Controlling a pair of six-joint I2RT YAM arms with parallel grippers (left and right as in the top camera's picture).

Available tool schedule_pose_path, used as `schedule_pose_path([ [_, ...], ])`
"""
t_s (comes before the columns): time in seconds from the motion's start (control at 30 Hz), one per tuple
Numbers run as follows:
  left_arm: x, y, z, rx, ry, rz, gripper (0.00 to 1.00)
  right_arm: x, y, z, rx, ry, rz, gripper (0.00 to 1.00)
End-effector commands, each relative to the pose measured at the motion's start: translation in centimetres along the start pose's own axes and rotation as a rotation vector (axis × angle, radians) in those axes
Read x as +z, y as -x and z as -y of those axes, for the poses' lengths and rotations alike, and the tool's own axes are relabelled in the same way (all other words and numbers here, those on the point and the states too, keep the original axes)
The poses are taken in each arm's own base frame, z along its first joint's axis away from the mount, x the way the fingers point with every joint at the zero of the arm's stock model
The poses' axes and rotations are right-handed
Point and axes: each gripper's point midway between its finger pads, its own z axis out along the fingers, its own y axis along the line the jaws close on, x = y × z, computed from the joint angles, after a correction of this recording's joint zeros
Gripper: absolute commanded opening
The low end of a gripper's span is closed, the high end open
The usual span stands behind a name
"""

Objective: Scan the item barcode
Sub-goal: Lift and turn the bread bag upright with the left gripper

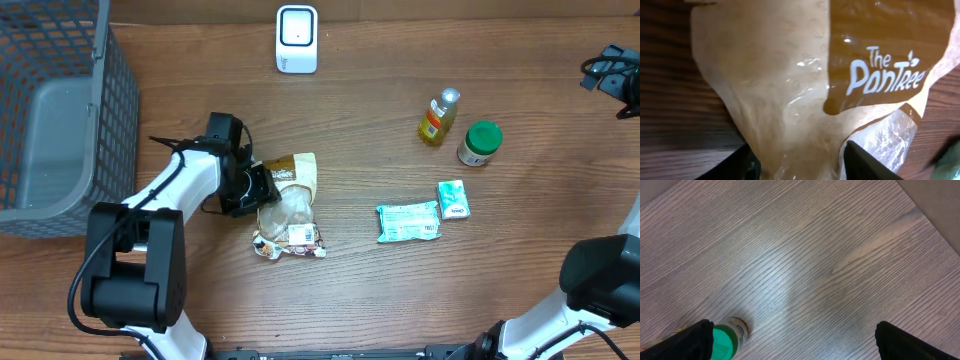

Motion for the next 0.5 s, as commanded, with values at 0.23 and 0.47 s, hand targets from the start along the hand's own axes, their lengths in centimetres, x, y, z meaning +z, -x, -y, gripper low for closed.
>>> schedule_pose_path([
  [0.23, 2.7, -1.63, -3.29, -0.042, 0.117, -0.062, 0.71, -0.48, 0.42, 0.17, 0.008, -0.004, 0.021, 1.0],
  [0.47, 2.8, -1.58, -3.63, -0.054, 0.162, -0.045, 0.66, -0.48, 0.42, 0.17, 0.008, -0.004, 0.021, 1.0],
])
